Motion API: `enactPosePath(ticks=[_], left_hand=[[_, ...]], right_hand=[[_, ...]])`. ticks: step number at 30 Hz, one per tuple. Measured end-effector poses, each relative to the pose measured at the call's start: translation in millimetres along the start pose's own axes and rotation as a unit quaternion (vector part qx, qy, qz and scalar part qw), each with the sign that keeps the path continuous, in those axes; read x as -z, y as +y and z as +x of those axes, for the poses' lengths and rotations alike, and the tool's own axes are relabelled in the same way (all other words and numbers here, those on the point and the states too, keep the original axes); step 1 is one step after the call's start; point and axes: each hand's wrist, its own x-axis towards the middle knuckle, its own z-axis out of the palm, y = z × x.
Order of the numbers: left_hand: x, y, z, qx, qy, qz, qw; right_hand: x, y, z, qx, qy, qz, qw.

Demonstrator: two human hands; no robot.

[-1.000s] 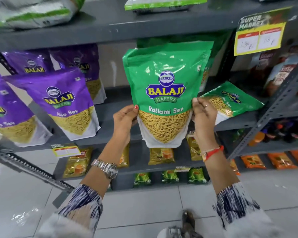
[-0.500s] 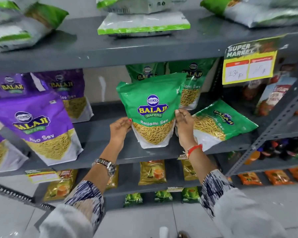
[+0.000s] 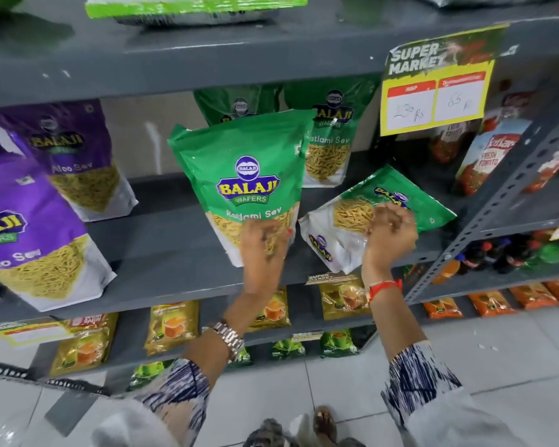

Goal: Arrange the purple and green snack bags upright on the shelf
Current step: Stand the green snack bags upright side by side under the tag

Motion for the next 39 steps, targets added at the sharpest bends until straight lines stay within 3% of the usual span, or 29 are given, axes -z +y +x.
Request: enactPosePath(ticks=[2, 5, 7, 10, 13, 15, 19, 25, 30, 35, 39], left_hand=[[-30.6, 11.7, 5.6, -0.062, -0.098, 0.021, 0.993], [-78.7, 23.5, 23.3, -0.082, -0.204, 0.064, 0.973], [-105.5, 23.1, 37.7, -0.044, -0.230, 0.094, 0.968], [-134.9, 23.5, 64.9, 0.037, -0.265, 0.158, 0.951], [-159.0, 16.8, 93.7, 0.111, -0.386, 0.261, 0.878], [-166.7, 7.1, 108.5, 0.157, -0.432, 0.236, 0.856], [-172.4, -17.8, 125.8, 0.261, -0.374, 0.093, 0.885], [-152.3, 7.3, 98.5, 0.300, -0.391, 0.128, 0.861], [-114.9, 14.3, 58.4, 0.361, -0.283, -0.045, 0.888], [-60.9, 28.7, 7.4, 0.351, -0.223, -0.112, 0.902], [-9.8, 42.0, -32.9, 0.270, -0.176, -0.153, 0.934]], right_hand=[[12.6, 7.3, 13.3, -0.020, 0.066, -0.036, 0.997], [32.9, 15.5, 19.9, -0.137, 0.077, -0.031, 0.987], [40.6, 25.0, 17.2, -0.204, 0.063, -0.058, 0.975], [48.7, 37.4, 22.0, -0.250, 0.019, -0.011, 0.968], [53.5, 33.7, 31.7, -0.273, 0.004, 0.035, 0.961], [55.4, 31.5, 34.0, -0.285, 0.004, 0.048, 0.957], [56.5, 29.6, 38.3, -0.295, 0.004, 0.065, 0.953], [74.2, 39.2, 32.5, -0.299, -0.006, 0.115, 0.947], [100.9, 38.3, 28.1, -0.294, -0.078, 0.122, 0.945], [125.4, 4.2, 5.5, -0.292, -0.100, 0.116, 0.944], [138.5, -26.4, -14.3, -0.235, -0.142, 0.088, 0.958]])
